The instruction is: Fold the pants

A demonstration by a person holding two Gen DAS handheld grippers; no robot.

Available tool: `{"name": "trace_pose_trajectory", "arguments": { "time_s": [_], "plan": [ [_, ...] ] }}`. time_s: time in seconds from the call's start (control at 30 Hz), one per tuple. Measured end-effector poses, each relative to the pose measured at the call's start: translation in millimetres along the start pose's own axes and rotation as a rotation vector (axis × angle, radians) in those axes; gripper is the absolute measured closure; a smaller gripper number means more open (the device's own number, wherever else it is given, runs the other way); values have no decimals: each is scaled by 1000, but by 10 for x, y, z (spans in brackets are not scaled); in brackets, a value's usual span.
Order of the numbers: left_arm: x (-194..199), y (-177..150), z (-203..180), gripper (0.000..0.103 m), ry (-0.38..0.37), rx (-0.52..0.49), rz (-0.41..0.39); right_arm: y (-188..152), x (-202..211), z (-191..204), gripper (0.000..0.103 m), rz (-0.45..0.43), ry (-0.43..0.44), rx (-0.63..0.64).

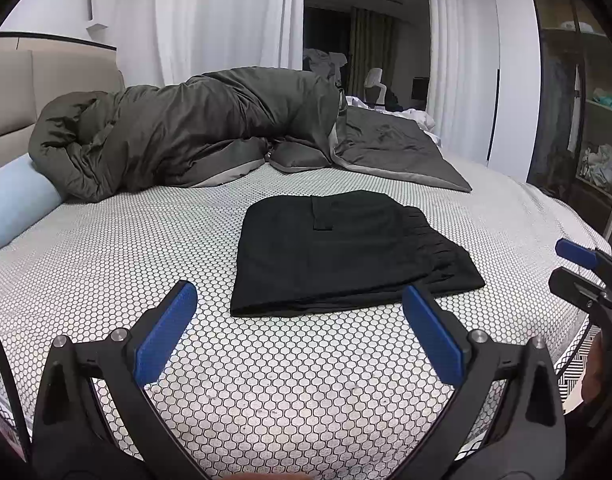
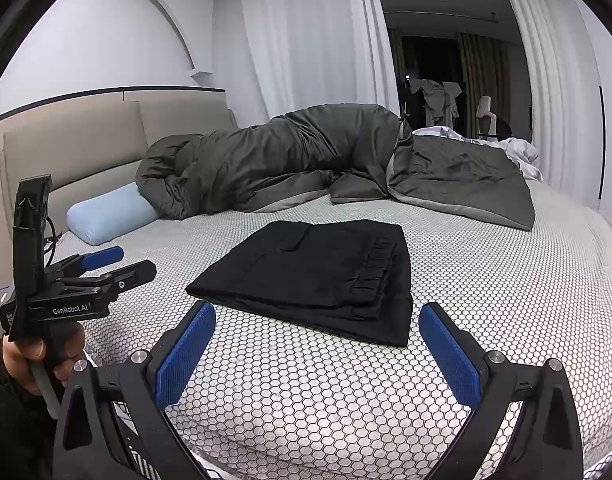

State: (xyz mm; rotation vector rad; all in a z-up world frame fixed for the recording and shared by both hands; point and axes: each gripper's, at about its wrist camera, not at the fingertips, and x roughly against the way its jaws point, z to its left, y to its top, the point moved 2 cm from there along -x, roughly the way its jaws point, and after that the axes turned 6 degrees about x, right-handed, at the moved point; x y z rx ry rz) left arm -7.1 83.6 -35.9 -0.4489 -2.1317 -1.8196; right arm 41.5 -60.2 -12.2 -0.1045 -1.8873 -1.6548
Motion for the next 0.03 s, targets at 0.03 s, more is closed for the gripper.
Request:
{"name": "trace_pose_trajectory", "arguments": {
  "time_s": [0.03],
  "plan": [
    [-2, -3, -4, 1, 0, -1, 2, -1, -5, 4, 0, 2, 0, 0]
  ]
}}
